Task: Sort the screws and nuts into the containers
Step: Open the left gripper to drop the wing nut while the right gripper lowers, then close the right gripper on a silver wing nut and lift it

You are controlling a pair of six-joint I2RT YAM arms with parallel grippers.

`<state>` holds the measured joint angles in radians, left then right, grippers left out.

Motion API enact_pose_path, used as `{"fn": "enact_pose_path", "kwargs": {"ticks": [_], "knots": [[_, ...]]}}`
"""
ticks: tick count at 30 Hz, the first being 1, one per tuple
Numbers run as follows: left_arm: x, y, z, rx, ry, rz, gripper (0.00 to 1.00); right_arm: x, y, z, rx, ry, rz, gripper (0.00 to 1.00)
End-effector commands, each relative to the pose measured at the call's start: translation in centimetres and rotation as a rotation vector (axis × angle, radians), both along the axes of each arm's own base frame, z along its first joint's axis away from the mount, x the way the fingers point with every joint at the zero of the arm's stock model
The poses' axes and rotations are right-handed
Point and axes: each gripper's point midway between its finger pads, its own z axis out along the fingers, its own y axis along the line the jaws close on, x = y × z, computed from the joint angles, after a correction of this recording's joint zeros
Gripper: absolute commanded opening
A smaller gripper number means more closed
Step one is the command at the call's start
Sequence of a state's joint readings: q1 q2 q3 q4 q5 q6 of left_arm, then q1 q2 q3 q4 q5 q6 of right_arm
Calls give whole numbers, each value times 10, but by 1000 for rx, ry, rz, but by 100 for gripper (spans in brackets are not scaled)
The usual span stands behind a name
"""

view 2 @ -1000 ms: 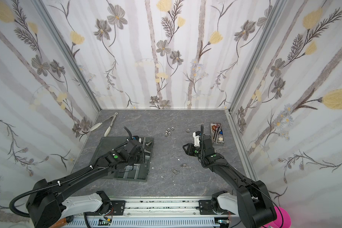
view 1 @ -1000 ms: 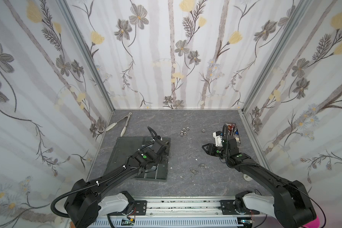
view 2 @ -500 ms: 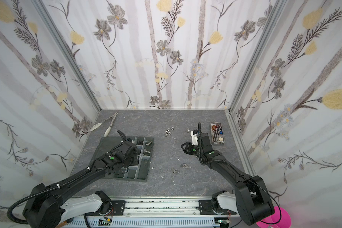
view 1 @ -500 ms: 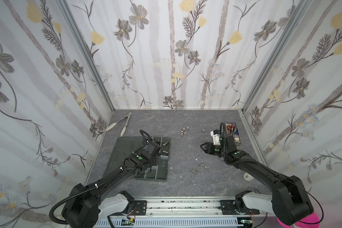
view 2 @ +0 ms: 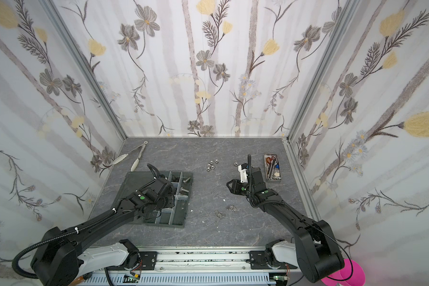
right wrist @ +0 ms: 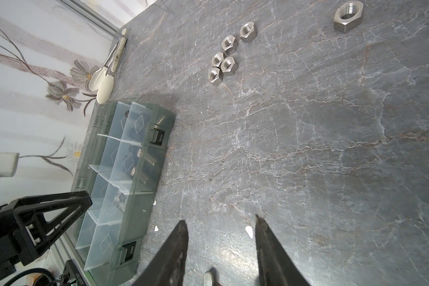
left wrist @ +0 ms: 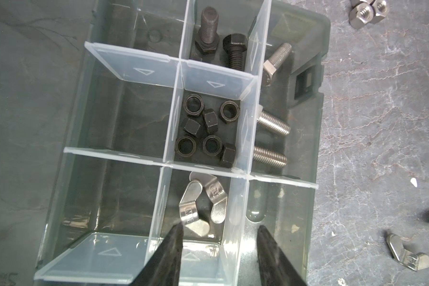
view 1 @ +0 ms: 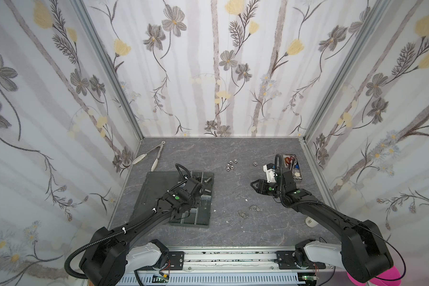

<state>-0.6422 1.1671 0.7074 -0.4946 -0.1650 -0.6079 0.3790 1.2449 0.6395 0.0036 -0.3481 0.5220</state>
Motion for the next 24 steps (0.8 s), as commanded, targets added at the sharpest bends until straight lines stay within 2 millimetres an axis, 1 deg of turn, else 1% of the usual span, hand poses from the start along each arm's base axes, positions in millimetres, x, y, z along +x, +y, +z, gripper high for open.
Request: {"fn": "enact_pose_path", "kwargs": {"ticks": [1, 4, 6, 8, 11, 13, 20, 24], "knots": [[4, 2, 10, -9, -28, 21, 50, 0, -2, 4, -32, -20, -2, 46], [7, 3, 23, -10, -57, 17, 55, -4, 0, 5, -57, -19, 12, 46], [9, 3, 34, -13, -86, 11, 61, -7, 4, 6, -74, -18, 30, 47], [12, 1, 45, -21, -115, -6, 69, -12, 10, 7, -92, -18, 55, 50], [16, -3, 62, -35, -159, -30, 76, -20, 19, 5, -128, -20, 94, 54], [19, -6, 71, -43, -184, -45, 79, -26, 25, 2, -153, -18, 122, 56], [25, -14, 90, -76, -243, -79, 84, -50, 41, -15, -223, 25, 226, 57], [27, -15, 95, -80, -266, -89, 86, -63, 44, -26, -250, 49, 267, 57]]}}
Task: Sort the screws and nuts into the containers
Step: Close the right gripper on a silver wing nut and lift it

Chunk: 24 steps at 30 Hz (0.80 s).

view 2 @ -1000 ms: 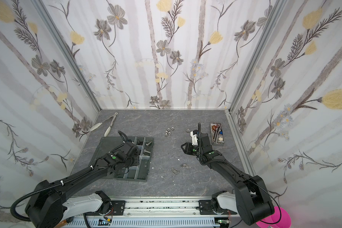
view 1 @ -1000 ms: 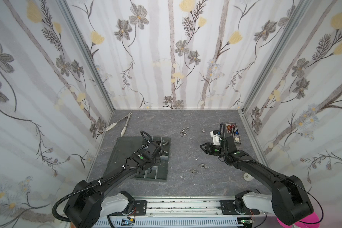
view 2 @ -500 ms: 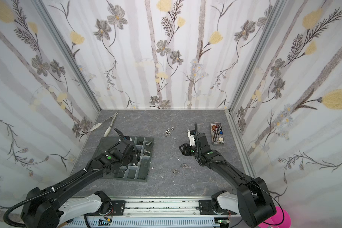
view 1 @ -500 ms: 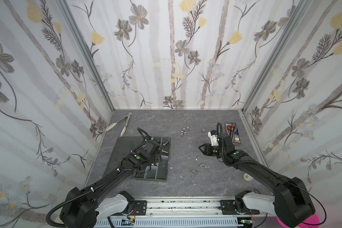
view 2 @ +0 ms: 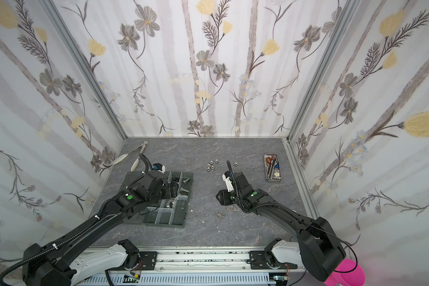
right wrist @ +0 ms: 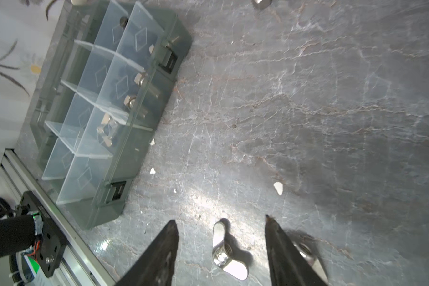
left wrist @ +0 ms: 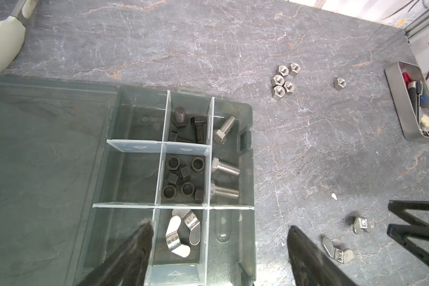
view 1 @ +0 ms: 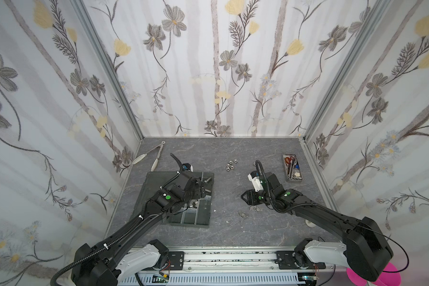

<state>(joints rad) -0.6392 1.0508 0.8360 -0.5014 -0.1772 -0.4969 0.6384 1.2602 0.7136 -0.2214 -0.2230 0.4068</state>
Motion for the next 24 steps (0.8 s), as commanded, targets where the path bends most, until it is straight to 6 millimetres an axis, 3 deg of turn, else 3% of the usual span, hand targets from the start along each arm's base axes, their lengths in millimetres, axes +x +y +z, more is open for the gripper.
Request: {"fn": "enact_pose_path", "kwargs": {"ticks": [1, 11, 24], "knots": [[7, -3, 13, -13, -55, -13, 86, -8, -3, -12, -43, 19, 26, 57], [5, -4, 13, -39, -84, -25, 100, -33, 10, -42, -112, 78, 105, 57], [2, -3, 6, -33, -84, -32, 100, -48, 19, -71, -161, 121, 154, 57]]}}
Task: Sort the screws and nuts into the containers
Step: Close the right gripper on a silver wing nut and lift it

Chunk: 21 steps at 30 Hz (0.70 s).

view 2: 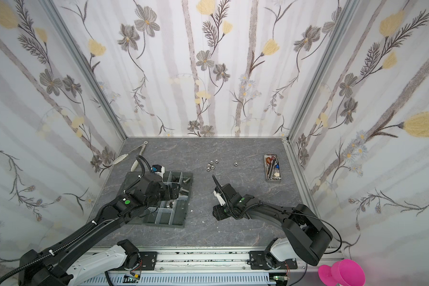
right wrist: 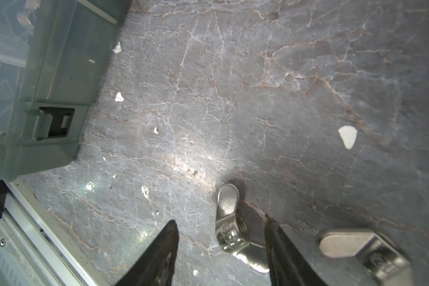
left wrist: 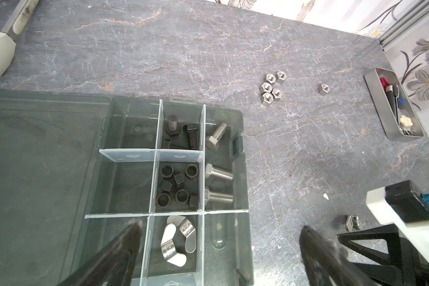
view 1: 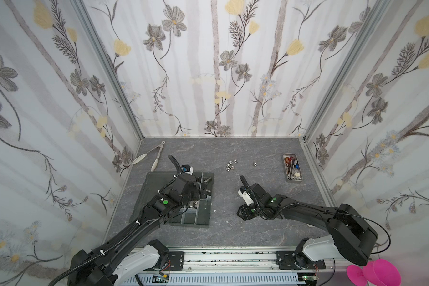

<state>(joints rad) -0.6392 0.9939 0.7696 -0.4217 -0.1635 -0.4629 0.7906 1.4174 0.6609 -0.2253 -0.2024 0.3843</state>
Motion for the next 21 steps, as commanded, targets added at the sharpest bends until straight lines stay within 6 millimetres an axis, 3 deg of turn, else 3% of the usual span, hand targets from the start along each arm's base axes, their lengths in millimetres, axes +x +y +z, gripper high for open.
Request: {"fn": "enact_pose_path", "kwargs": {"ticks": [1, 11, 21], "knots": [[4, -1, 5, -8, -25, 3, 100, 3, 2, -4, -7, -13, -3, 57], [5, -1, 4, -6, -23, 3, 100, -9, 8, -13, -48, -5, 30, 49], [4, 0, 5, -4, -27, 5, 100, -7, 3, -17, -124, -26, 18, 43]]}}
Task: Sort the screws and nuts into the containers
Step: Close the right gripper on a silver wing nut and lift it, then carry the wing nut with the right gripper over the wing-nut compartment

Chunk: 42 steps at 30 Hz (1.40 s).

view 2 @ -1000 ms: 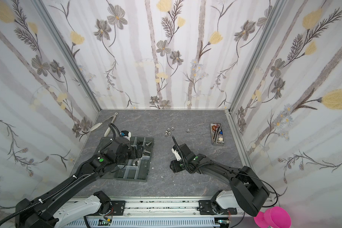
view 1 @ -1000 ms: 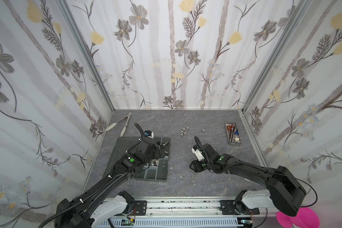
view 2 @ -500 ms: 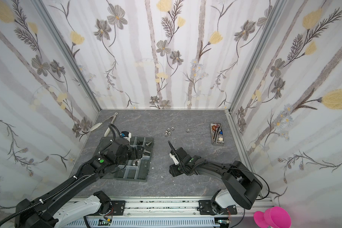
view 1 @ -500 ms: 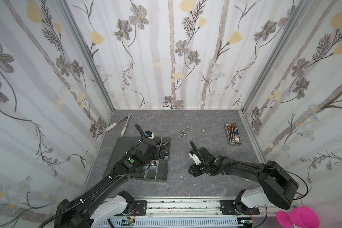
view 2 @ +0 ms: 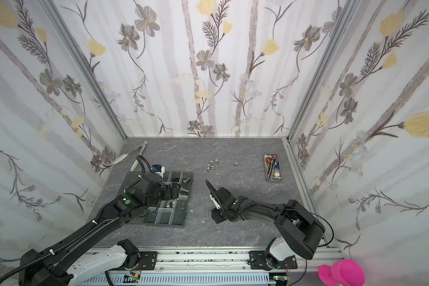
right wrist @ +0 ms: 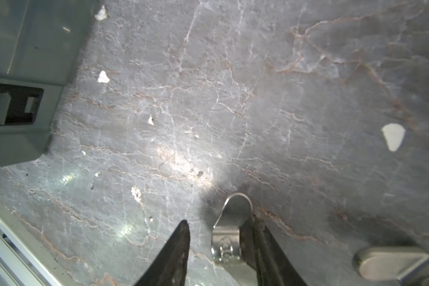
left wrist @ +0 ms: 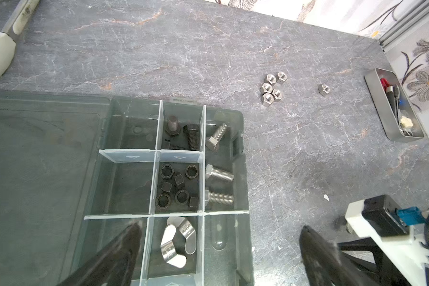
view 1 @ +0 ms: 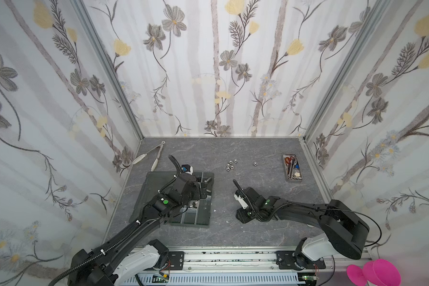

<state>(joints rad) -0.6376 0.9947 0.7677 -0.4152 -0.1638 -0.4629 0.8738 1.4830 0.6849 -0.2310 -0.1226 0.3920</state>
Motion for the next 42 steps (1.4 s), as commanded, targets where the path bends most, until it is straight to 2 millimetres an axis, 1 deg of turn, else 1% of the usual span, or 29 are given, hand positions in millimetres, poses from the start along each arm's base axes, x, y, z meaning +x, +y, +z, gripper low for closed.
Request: {"fn": "enact_pose_path", "kwargs": {"ticks": [1, 7, 13, 18, 22, 24, 26, 29, 33, 36, 40, 42], "knots": [[3, 0, 5, 0, -23, 2, 100, 3, -8, -3, -51, -14, -23, 42], [3, 1, 5, 0, -25, 6, 100, 5, -11, -3, -91, -39, -32, 35], [3, 2, 5, 0, -24, 12, 100, 5, -11, -3, -111, -47, -32, 23], [3, 1, 8, -11, -31, 10, 100, 5, -9, -1, -106, -50, -32, 16], [3, 3, 12, -16, -44, 17, 100, 9, -6, 4, -102, -59, -37, 15], [2, 5, 17, -26, -59, 23, 100, 9, -6, 6, -102, -61, -37, 14], [1, 6, 26, -41, -86, 25, 100, 17, 4, 19, -70, -82, -41, 14], [-1, 9, 42, -72, -133, 33, 100, 20, 13, 29, -37, -89, -36, 14], [-5, 15, 59, -103, -183, 43, 100, 25, 35, 48, 42, -84, -19, 14], [-10, 21, 65, -105, -204, 55, 100, 31, 52, 58, 88, -79, -4, 14], [-15, 30, 71, -104, -228, 73, 100, 38, 74, 67, 140, -68, 15, 14], [-18, 34, 74, -106, -240, 79, 100, 40, 85, 65, 151, -53, 27, 13]]}}
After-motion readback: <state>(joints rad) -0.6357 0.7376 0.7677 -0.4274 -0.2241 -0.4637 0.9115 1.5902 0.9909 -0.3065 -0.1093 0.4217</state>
